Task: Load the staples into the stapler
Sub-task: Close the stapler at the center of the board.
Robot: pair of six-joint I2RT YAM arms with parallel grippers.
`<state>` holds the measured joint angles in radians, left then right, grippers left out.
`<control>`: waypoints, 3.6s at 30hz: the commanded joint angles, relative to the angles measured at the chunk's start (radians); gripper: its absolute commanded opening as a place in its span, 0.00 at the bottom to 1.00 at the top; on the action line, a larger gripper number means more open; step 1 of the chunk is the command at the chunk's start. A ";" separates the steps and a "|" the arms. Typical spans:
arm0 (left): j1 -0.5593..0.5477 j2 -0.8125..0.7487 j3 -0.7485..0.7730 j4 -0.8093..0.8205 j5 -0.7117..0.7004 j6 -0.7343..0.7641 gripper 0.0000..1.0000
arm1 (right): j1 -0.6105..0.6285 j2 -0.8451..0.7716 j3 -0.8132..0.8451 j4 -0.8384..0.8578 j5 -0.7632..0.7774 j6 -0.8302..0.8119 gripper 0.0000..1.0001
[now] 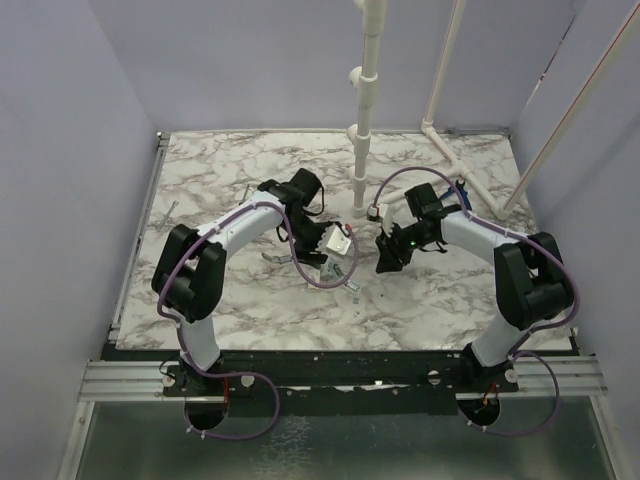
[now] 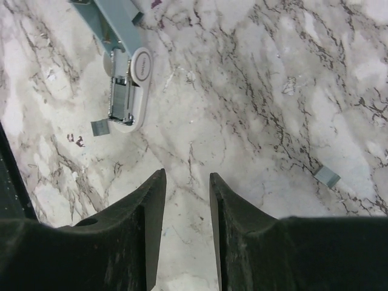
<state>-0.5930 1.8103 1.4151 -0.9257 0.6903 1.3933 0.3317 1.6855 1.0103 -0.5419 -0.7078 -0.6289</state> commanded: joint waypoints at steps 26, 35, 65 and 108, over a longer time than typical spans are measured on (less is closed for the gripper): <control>0.041 0.108 -0.078 0.110 0.232 -0.012 0.33 | 0.170 0.072 -0.043 0.116 0.003 0.155 0.34; 0.003 0.075 -0.116 0.179 0.214 -0.085 0.25 | 0.183 0.109 -0.019 0.140 0.027 0.214 0.33; -0.069 0.012 -0.199 0.337 0.089 -0.170 0.62 | 0.128 -0.035 -0.063 -0.012 0.136 -0.009 0.46; -0.006 0.162 -0.019 0.344 0.256 -0.743 0.00 | 0.008 -0.307 -0.116 0.145 -0.029 -0.212 0.50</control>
<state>-0.6044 1.9526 1.3029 -0.5877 0.8715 0.9154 0.3401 1.4250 0.8970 -0.4557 -0.7147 -0.7586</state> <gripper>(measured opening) 0.312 0.483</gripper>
